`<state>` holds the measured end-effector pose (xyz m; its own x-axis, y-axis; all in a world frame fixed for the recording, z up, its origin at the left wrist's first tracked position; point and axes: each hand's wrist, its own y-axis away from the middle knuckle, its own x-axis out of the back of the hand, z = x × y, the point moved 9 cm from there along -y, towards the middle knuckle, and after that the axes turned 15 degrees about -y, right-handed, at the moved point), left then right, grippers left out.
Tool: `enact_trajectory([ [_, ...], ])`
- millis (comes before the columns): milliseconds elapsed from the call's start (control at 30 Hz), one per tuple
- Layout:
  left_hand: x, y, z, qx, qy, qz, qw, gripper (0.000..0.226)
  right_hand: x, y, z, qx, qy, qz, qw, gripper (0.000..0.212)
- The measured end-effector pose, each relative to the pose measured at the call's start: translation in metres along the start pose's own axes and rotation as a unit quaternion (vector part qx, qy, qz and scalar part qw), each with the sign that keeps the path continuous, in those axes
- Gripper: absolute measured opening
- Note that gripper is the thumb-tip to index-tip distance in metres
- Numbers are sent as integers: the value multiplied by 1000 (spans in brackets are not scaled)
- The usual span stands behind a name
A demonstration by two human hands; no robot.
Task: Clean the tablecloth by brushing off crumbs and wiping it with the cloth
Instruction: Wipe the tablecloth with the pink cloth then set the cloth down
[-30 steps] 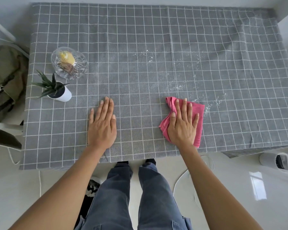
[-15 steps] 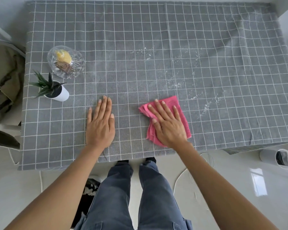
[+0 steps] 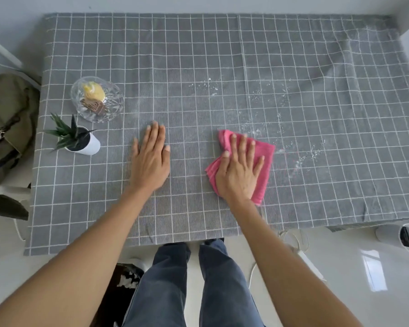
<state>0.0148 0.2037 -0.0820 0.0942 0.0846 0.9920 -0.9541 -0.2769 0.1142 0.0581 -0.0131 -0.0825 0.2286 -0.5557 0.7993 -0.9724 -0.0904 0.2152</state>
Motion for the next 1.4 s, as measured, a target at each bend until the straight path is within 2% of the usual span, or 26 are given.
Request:
enact_trajectory([
  [133, 3, -46, -3, 6, -10, -3, 1000, 53, -33, -3, -55, 129, 13, -76, 989, 53],
  [333, 1, -51, -4, -3, -26, 23, 999, 52, -21, -20, -43, 233, 58, -126, 963, 50],
  [433, 1, -51, -6, -5, -23, 22, 999, 55, 2, -37, -20, 210, 52, -103, 971, 50],
  [600, 0, -50, -6, -11, -19, 22, 1000, 55, 49, -59, 34, 97, 32, -28, 994, 51],
  [767, 0, -51, -8, -1, -26, 27, 999, 55, 39, -57, 29, 15, 18, 8, 1000, 52],
  [833, 1, -50, -6, 1, -29, 29, 999, 56, 28, -52, 17, 24, 16, -5, 1000, 52],
  [1033, 2, -50, -6, 5, -29, 33, 999, 56, -15, -23, -40, 129, 26, -86, 988, 54],
  [1200, 2, -50, -5, -5, -20, 37, 999, 54, -12, -27, -34, 214, 44, -136, 966, 52],
  [1267, 1, -50, -6, -7, -23, 35, 999, 54, 3, -37, -18, 209, 55, -128, 968, 52],
  [1400, 1, -50, -7, -10, -27, 35, 999, 53, 40, -63, 21, 132, 48, -63, 988, 52],
])
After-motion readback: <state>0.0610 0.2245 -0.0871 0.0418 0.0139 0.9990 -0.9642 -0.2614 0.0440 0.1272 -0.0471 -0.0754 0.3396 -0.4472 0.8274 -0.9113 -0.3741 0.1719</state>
